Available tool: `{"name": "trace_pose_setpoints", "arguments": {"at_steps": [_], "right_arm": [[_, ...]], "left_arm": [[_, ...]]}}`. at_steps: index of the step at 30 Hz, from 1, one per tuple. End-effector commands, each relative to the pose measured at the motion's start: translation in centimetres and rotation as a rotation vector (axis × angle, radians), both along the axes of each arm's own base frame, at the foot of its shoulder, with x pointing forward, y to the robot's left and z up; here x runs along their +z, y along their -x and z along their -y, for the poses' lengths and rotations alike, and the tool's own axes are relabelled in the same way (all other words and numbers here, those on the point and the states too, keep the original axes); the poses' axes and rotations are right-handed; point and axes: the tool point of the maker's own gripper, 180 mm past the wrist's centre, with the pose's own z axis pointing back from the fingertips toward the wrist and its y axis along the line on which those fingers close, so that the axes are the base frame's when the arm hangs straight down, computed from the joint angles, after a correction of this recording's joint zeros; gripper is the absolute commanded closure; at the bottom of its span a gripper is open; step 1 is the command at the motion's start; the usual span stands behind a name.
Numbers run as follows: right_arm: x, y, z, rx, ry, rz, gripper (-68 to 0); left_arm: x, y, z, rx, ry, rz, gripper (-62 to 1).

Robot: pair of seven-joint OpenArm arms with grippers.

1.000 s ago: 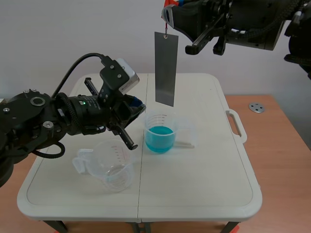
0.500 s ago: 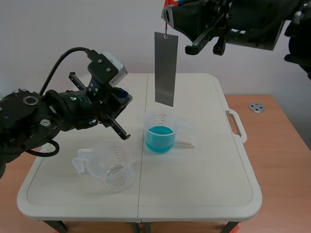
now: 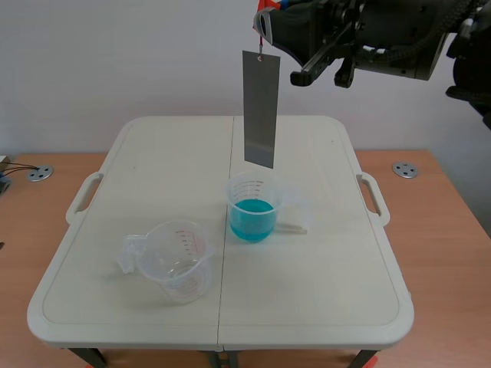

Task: Hold the metal plate by the orange handle, dip it into the blue solution, take it out and point at it, then put the plate back in the beaker on the left.
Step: 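Lower the plate into the blue solution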

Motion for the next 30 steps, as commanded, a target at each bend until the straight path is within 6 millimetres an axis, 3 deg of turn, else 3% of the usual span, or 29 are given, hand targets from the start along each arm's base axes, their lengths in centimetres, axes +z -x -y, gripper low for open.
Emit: {"name": "trace_pose_setpoints", "arguments": {"at_steps": [1, 7, 17, 23, 30], "right_arm": [[1.3, -0.6, 0.2, -0.007, -0.036, 0.027, -1.3], [-0.3, -1.4, 0.4, -0.025, -0.053, -0.027, -1.3], [-4.0, -2.1, 0.2, -0.032, -0.030, -0.097, -1.3], [-6.5, -2.3, -0.3, -0.036, -0.007, -0.144, -1.3], [-9.0, -2.3, -0.9, -0.038, 0.004, -0.193, -1.3]], "left_arm": [[0.1, 0.9, -1.0, 0.026, -0.010, 0.010, -8.4], [-2.5, 6.8, -6.6, 0.164, -0.137, -0.088, -8.3], [-8.5, 19.0, -8.8, 0.182, -0.156, -0.318, -8.3], [-12.0, 25.4, -6.6, 0.139, -0.085, -0.507, -8.3], [-15.2, 31.6, -0.4, 0.045, 0.053, -0.683, -8.3]]}}
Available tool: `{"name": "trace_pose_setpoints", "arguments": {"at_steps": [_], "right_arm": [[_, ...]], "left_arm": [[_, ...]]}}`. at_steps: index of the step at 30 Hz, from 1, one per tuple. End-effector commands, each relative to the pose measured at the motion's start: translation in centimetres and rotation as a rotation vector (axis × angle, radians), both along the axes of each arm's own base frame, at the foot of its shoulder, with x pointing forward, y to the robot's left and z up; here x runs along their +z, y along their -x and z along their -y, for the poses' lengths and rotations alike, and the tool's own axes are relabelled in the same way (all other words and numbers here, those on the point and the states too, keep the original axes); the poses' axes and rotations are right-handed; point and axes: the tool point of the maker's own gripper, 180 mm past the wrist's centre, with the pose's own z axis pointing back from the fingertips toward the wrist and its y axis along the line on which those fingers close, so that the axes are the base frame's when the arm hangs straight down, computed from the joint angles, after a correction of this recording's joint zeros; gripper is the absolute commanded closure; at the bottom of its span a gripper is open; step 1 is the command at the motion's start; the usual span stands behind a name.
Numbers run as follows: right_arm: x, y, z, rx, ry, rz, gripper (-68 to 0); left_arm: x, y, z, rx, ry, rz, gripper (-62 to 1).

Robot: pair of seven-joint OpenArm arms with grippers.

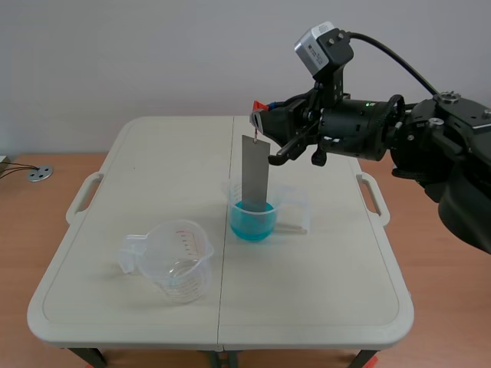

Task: Hold the metal plate by the orange handle, dip it into the blue solution, take it out and point at it, then put the plate back in the beaker on the left.
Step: 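Lower the plate into the blue solution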

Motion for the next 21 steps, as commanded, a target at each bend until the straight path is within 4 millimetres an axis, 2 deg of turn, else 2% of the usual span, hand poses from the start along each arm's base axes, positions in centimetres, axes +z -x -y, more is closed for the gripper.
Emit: {"name": "trace_pose_setpoints", "arguments": {"at_steps": [1, 6, 11, 15, 21], "right_arm": [[1.7, -0.5, -0.4, 0.010, -0.034, 0.045, -1.3], [0.3, -0.3, -0.6, 0.019, 0.002, 0.043, -1.3], [-1.3, -0.3, -0.2, 0.016, 0.031, 0.024, -1.3], [-2.1, -0.3, 0.0, 0.011, 0.046, 0.007, -1.3], [-2.3, -0.3, 0.1, 0.012, 0.059, 0.008, -1.3]], "left_arm": [[-0.4, 0.9, 2.0, -0.016, 0.040, -0.014, -8.3], [-1.5, 4.4, 6.4, -0.069, 0.115, -0.084, -8.3], [-2.2, 6.3, 9.5, -0.086, 0.165, -0.133, -8.3], [-2.6, 7.3, 10.8, -0.112, 0.176, -0.163, -8.3], [-2.7, 7.5, 11.7, -0.108, 0.187, -0.162, -8.3]]}}
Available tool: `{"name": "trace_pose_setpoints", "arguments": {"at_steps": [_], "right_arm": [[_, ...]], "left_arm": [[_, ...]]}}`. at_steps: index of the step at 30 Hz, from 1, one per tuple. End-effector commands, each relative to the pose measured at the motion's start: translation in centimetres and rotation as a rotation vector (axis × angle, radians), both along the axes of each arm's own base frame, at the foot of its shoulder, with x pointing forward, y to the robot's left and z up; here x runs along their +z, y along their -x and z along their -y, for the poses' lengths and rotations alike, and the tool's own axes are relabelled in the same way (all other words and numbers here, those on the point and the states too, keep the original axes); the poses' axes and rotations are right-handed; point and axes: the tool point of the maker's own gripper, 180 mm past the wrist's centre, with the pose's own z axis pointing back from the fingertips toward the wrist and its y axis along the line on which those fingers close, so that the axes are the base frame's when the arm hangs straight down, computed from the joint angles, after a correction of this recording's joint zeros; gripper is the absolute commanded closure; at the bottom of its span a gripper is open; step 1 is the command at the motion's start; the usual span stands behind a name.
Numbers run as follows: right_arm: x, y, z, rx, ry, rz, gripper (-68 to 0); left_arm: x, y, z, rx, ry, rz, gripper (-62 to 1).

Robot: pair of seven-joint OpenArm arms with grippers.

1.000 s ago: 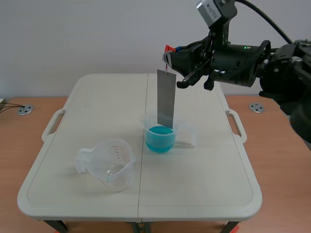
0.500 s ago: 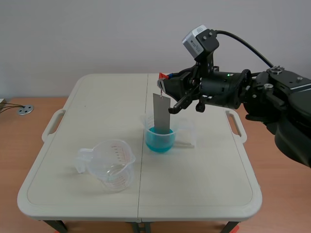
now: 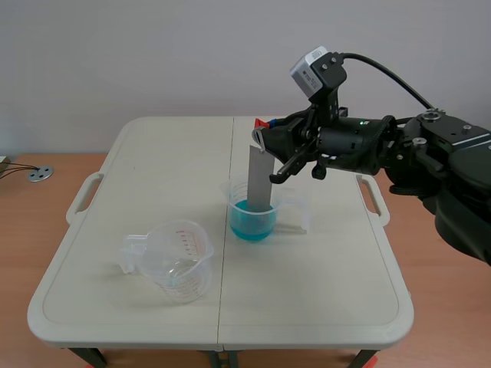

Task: Hold the metal plate by the orange handle, dip it into the blue solution, take it out and point at it, then put the plate back in the beaker on the left.
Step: 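Lower the plate into the blue solution, then hold the plate still in the solution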

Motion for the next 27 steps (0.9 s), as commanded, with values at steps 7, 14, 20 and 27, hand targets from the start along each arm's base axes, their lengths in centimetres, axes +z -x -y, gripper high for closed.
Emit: {"name": "trace_pose_setpoints", "arguments": {"at_steps": [7, 14, 20, 27], "right_arm": [[0.24, -0.17, -0.12, 0.008, 0.009, 0.007, -1.3], [0.24, -0.17, -0.12, 0.008, 0.009, 0.007, -1.3], [0.24, -0.17, -0.12, 0.008, 0.009, 0.007, -1.3], [0.24, -0.17, -0.12, 0.008, 0.009, 0.007, -1.3]], "left_arm": [[0.17, 0.13, 0.35, 0.005, 0.007, -0.004, -8.3], [0.16, 0.17, 0.32, 0.005, 0.005, -0.007, -8.3], [0.16, 0.17, 0.32, 0.005, 0.005, -0.007, -8.3], [0.16, 0.17, 0.31, 0.005, 0.005, -0.007, -8.3]]}}
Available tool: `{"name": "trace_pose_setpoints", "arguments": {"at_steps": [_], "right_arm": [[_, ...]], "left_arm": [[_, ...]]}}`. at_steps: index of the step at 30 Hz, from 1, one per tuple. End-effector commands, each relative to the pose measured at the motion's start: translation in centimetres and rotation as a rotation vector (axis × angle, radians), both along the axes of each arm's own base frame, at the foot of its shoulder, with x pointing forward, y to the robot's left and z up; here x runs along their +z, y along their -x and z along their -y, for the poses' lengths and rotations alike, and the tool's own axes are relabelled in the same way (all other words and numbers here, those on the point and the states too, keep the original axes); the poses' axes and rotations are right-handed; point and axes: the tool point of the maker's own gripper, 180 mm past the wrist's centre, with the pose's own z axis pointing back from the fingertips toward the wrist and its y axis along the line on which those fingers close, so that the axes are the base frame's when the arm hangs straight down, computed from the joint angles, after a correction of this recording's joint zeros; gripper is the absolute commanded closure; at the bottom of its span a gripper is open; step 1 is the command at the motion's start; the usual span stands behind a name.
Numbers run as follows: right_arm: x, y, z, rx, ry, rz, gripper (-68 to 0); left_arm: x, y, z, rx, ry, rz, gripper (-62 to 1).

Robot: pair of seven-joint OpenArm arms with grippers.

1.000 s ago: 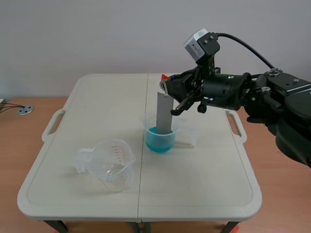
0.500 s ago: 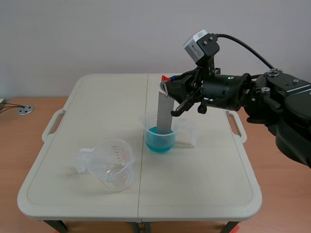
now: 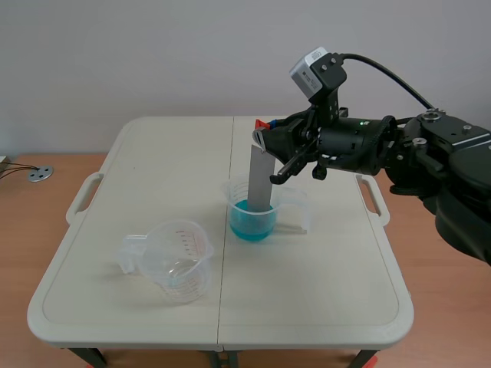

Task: Hold the metal plate by the orange handle, dip it into the blue solution, take it out and point at it, then put the plate back in the beaker on the left.
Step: 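Hold the plate still in the solution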

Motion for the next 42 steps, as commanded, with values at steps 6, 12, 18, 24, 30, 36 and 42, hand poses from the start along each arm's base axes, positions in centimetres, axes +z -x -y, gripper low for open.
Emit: {"name": "trace_pose_setpoints", "arguments": {"at_steps": [6, 12, 18, 24, 30, 36, 42], "right_arm": [[0.3, -0.2, -0.1, 0.007, 0.004, 0.008, -1.3], [0.3, -0.2, -0.1, 0.007, 0.003, 0.008, -1.3], [0.3, -0.2, -0.1, 0.008, 0.004, 0.007, -1.3], [1.1, -0.5, 0.1, 0.005, -0.010, 0.025, -1.3], [2.9, 0.4, -0.8, 0.071, -0.033, 0.052, -1.4], [5.7, 0.7, -0.6, 0.088, -0.066, 0.099, -1.5], [8.0, 1.1, -0.8, 0.106, -0.051, 0.153, -1.5]], "left_arm": [[0.3, 0.0, 0.4, 0.005, 0.015, 0.005, -8.3], [0.3, 0.0, 0.4, 0.005, 0.014, 0.005, -8.3], [0.3, 0.0, 0.4, 0.005, 0.014, 0.005, -8.3], [0.2, 0.0, 0.5, 0.005, 0.014, 0.005, -8.3], [0.3, 0.0, 0.5, 0.005, 0.015, 0.005, -8.3], [0.3, 0.0, 0.5, 0.005, 0.015, 0.005, -8.3], [0.3, 0.0, 0.5, 0.005, 0.015, 0.005, -8.3]]}}
